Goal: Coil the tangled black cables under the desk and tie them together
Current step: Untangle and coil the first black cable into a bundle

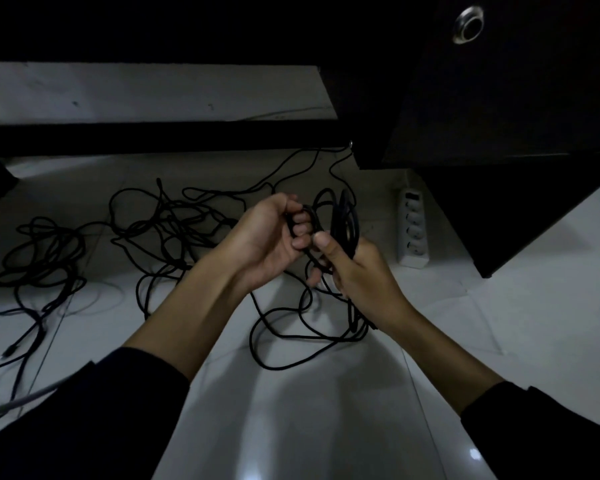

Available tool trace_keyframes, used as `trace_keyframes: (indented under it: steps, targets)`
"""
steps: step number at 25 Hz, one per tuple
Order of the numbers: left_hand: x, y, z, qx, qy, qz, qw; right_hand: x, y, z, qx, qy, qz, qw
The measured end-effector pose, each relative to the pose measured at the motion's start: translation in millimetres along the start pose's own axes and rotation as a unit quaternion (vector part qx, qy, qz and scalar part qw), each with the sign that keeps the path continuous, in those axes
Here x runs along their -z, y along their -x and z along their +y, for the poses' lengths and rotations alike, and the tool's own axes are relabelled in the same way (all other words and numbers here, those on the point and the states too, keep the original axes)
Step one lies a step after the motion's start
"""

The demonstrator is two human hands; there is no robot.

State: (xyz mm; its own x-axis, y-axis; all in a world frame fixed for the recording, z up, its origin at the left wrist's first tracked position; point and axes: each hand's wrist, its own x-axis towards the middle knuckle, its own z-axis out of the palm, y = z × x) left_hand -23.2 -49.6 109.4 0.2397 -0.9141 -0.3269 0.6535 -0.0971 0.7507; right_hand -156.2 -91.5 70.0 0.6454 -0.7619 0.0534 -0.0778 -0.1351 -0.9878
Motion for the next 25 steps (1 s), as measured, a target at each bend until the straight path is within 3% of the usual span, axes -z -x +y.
trace_keyframes:
  steps: [4,7,10,11,12,14,17,21,25]
  targets:
    - [-4,-3,-1,-0.016,-0.047,0.030,0.998,-2,2,3,0.000,0.010,-0.017,1.000]
    - [-7,-1,-1,-0.056,-0.178,0.041,0.982,-3,1,6,-0.010,-0.006,-0.023,1.000]
    - [-4,-2,-1,-0.146,-0.389,0.084,0.906,1,1,5,-0.023,-0.008,-0.007,1.000]
    - [1,-3,-3,-0.176,-0.421,0.100,0.884,3,1,4,-0.022,-0.012,0.000,1.000]
    - [5,-3,-5,-0.180,-0.419,0.101,0.884,5,1,2,-0.026,-0.021,0.005,0.999]
    - [15,0,-18,-0.126,-0.405,0.023,0.905,9,-1,0,-0.036,-0.054,0.011,0.998]
    - [29,8,-53,-0.041,-0.488,-0.107,0.865,13,-6,-1,-0.063,-0.145,0.028,0.987]
    - [43,7,-63,-0.100,-0.537,-0.093,0.832,25,-9,6,-0.088,-0.176,0.086,0.977]
    - [36,13,-63,-0.105,-0.497,-0.120,0.853,31,-12,13,-0.077,-0.178,0.147,0.970]
